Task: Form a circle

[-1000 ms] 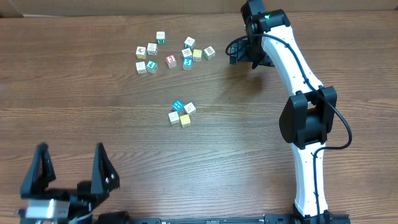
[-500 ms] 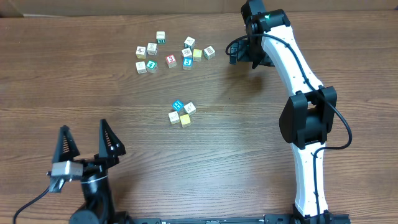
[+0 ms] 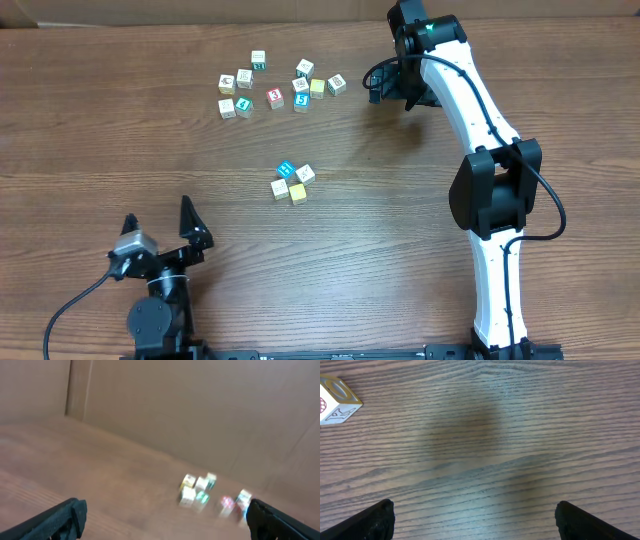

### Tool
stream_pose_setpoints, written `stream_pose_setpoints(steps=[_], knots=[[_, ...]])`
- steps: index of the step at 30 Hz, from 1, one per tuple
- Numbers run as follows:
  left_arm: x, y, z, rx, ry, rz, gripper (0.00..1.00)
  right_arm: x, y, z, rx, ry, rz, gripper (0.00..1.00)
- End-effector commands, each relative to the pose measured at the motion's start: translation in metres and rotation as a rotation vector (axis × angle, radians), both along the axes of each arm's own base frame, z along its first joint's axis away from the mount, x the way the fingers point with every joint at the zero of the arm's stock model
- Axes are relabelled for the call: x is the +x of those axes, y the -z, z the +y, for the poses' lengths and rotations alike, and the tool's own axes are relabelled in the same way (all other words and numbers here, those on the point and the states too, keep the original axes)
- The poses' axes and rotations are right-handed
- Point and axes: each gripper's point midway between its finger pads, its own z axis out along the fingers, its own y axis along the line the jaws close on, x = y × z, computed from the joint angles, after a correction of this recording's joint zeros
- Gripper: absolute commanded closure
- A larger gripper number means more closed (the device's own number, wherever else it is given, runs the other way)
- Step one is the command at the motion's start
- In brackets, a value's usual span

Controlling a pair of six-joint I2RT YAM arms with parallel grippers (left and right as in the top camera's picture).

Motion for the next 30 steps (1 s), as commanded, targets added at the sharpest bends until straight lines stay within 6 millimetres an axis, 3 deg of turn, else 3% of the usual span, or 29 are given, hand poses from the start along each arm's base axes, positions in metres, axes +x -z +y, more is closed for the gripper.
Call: stream_pose_setpoints(steps=[1, 30], knots=[[0.0005, 0.0109, -0.0069, 0.13, 0.041, 0.07, 0.0, 0.0049, -0.0242, -0.002, 0.007, 0.006, -0.056, 0.0], [0.0007, 0.0104, -0.0079, 0.143, 0.047, 0.07, 0.0, 0.0048, -0.0242, -0.0021, 0.007, 0.006, -0.056, 0.0]])
